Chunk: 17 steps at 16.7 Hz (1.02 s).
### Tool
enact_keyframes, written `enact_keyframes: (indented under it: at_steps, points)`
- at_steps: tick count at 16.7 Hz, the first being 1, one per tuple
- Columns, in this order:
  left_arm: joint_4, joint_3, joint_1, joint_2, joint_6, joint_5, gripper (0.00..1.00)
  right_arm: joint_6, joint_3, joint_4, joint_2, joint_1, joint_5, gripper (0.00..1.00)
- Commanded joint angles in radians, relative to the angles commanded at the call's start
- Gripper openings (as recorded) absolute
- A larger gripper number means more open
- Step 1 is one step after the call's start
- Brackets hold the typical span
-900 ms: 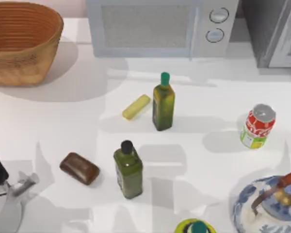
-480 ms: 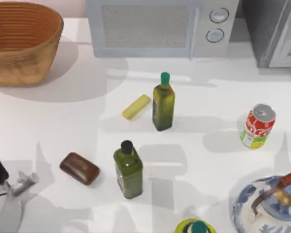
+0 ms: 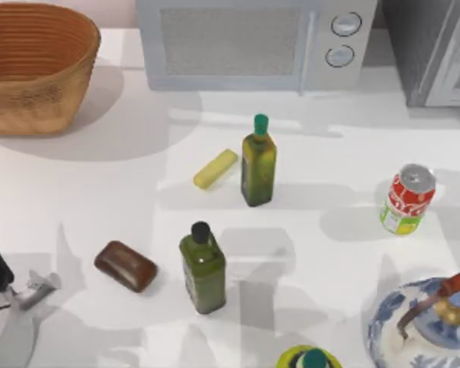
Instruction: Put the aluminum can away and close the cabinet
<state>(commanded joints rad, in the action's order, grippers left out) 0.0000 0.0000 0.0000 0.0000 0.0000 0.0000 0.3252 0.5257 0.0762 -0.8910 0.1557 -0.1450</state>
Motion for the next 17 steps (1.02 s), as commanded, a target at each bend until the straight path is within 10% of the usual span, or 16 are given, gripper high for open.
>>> enact_keyframes:
  at_steps: [7,17]
  points:
    - [0.000,0.000,0.000,0.000,0.000,0.000,1.00,0.057,0.176,0.069,-0.523,0.238,-0.116,1.00]
    - [0.000,0.000,0.000,0.000,0.000,0.000,1.00,0.048,0.186,0.078,-0.613,0.290,-0.138,1.00]
